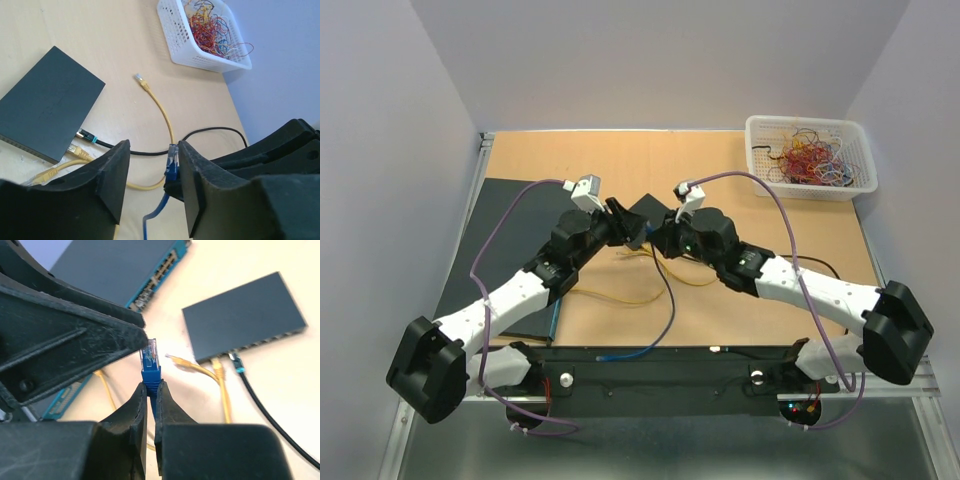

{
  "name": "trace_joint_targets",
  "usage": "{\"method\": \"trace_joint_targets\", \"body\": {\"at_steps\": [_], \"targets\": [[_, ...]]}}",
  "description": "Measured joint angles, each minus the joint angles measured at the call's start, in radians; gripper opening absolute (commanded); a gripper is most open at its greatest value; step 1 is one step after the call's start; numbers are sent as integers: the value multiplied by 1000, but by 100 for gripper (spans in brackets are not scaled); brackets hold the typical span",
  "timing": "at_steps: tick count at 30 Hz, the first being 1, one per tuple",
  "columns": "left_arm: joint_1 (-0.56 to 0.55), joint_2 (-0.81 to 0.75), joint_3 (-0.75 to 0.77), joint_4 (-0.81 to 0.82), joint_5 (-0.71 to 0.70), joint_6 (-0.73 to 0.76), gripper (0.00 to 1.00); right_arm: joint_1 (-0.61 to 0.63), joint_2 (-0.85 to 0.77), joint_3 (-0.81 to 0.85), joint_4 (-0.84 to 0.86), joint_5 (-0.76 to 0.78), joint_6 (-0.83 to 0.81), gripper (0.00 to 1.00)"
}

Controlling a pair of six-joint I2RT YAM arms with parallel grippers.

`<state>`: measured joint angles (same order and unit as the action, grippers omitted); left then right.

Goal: Insert the plug into the switch port

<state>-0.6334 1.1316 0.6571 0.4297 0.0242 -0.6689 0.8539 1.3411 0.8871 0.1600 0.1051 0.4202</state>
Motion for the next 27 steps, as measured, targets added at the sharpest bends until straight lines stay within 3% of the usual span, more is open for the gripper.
{"method": "trace_joint_targets", "body": {"at_steps": [8, 17, 21, 27], "targets": [[21, 13, 0, 0, -23, 36, 55, -30, -105, -33, -182, 115, -45, 1], [98, 101, 74, -14, -25, 105, 52, -184, -107, -51, -382, 193, -72, 0], [140, 138, 124, 7, -25, 146, 51, -256, -35, -27, -426, 199, -77, 1], [212, 283, 175, 76, 29, 194, 49, -263, 185, 83, -451, 175, -78, 0]]}}
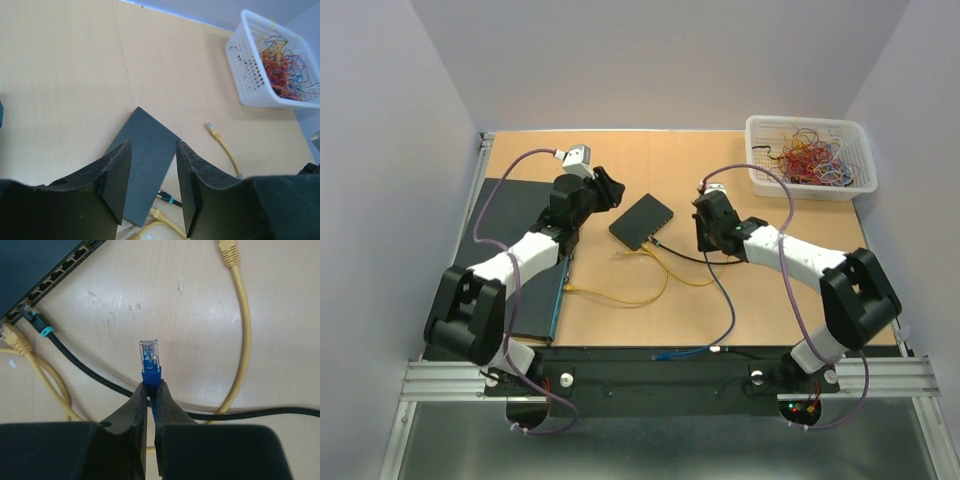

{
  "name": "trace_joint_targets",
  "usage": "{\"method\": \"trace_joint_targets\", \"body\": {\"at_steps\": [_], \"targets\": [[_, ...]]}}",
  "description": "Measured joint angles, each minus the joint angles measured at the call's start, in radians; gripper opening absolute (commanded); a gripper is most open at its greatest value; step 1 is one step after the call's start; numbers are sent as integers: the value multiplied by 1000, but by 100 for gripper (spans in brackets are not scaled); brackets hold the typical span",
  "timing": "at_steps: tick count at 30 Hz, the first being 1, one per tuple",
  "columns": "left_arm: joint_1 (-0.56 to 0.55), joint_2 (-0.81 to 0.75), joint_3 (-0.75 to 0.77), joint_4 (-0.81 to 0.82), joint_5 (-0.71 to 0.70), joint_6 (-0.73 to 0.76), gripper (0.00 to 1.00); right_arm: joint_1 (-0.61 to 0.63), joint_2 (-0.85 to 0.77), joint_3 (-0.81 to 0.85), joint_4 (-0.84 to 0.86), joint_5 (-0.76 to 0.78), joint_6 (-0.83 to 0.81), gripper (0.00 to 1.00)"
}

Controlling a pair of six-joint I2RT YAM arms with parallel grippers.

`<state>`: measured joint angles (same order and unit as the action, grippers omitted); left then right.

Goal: Insert the plug into the switch port

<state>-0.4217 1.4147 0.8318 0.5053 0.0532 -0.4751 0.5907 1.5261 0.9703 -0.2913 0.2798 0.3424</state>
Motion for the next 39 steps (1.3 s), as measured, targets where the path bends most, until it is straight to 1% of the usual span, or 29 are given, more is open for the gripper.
{"method": "trace_joint_targets", "body": {"at_steps": [6, 12, 17, 23, 29, 34, 39], "targets": [[64, 237, 80, 77, 106, 23, 47, 0, 171, 92, 2, -7, -13, 0], [76, 464, 210, 99, 161, 50, 47, 0, 262, 148, 8, -27, -51, 0], [76, 582, 293, 106, 199, 63, 47, 0, 293, 168, 21, -87, -84, 0], [72, 647, 319, 115, 263, 66, 46, 0, 338, 212, 46, -205, -116, 1], [38, 678, 319, 134, 322, 91, 45, 6, 387, 249, 61, -284, -134, 1], [6, 678, 303, 169, 323, 110, 44, 7, 399, 267, 56, -308, -140, 0], [3, 678, 279, 217, 314, 111, 44, 7, 400, 267, 55, -312, -141, 0]]}}
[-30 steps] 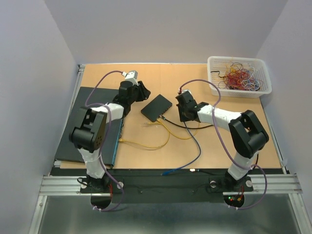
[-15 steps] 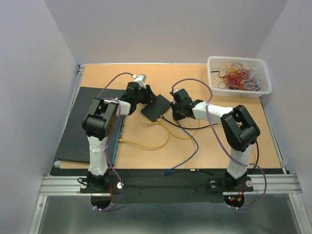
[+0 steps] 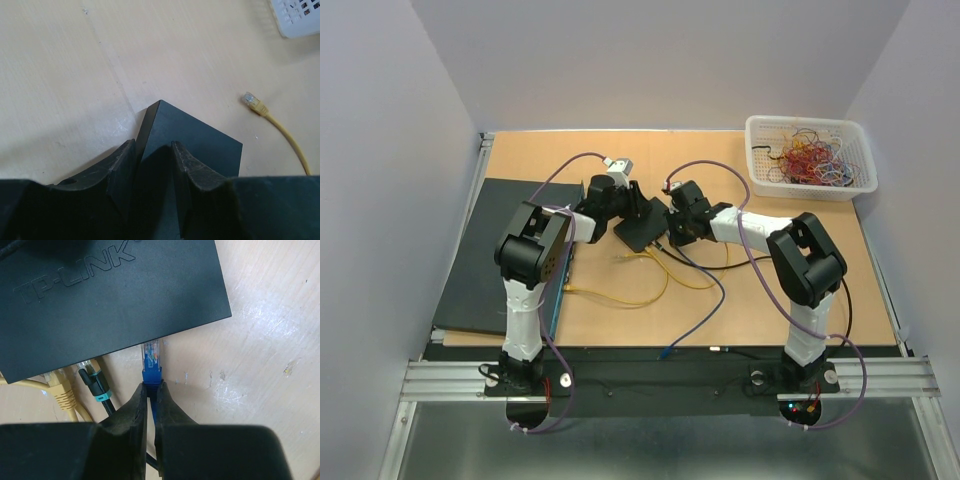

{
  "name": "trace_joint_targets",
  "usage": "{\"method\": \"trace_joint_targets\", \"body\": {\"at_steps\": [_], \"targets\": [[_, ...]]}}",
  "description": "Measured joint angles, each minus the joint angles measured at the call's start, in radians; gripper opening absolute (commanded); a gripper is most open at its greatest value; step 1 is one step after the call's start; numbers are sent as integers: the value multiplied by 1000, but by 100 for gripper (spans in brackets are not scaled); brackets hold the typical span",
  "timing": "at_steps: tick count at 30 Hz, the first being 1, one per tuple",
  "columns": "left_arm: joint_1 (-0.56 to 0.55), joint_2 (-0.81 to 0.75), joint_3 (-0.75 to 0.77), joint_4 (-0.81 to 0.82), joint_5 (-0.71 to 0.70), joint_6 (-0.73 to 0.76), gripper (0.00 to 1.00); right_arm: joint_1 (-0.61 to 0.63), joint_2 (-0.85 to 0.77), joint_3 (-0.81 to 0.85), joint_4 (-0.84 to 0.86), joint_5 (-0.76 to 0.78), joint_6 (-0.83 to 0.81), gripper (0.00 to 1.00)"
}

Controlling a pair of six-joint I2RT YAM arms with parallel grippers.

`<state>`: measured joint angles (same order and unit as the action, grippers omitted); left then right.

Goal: Insert the plug into the switch port

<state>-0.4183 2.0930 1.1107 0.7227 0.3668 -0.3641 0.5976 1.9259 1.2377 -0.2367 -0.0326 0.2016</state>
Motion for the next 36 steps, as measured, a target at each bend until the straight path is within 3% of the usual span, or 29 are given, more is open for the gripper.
{"method": "trace_joint_targets", "body": {"at_steps": [22, 36], "targets": [[-2, 0, -24, 44, -17, 3, 44, 46, 12, 43, -57, 30, 0, 1], [-4, 0, -24, 45, -15, 27, 43, 51, 13, 82, -101, 164, -60, 0]]}}
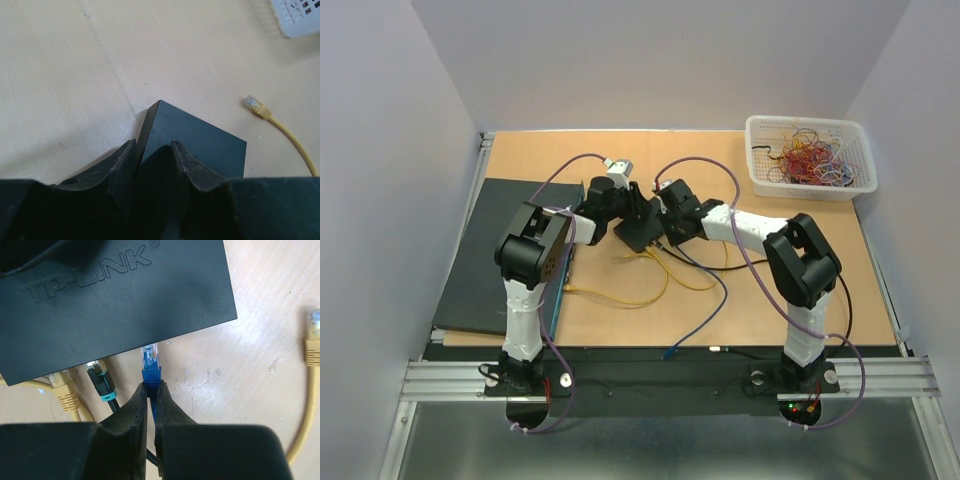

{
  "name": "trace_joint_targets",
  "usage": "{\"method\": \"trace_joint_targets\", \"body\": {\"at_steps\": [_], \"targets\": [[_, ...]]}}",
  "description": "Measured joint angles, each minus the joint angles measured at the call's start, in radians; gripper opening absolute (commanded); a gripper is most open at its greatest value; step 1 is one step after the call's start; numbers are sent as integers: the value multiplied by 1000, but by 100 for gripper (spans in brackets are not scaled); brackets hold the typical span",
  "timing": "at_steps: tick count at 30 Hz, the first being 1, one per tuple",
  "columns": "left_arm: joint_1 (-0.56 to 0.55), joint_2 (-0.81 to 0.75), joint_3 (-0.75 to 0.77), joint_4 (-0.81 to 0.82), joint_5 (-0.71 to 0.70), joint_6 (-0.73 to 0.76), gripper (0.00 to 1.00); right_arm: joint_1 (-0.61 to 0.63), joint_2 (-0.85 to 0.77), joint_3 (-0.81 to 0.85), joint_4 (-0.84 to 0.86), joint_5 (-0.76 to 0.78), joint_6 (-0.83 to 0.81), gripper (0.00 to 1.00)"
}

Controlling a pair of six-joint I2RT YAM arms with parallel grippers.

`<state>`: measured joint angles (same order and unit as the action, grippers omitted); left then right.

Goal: Insert the plug into the switch port

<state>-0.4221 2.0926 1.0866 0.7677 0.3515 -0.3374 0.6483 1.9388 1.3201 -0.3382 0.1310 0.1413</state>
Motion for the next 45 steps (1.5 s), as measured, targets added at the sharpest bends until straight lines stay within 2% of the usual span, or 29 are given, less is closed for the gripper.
{"method": "trace_joint_targets", "body": {"at_steps": [16, 30, 45], "targets": [[-3, -1, -7, 11, 11, 35, 43, -6, 35, 39, -37, -26, -45, 0], [-16, -1, -7, 16, 45, 120, 43, -7, 24, 38, -41, -82, -170, 1], [-19, -1, -7, 18, 76, 147, 43, -25, 19, 18, -33, -79, -180, 0]]}}
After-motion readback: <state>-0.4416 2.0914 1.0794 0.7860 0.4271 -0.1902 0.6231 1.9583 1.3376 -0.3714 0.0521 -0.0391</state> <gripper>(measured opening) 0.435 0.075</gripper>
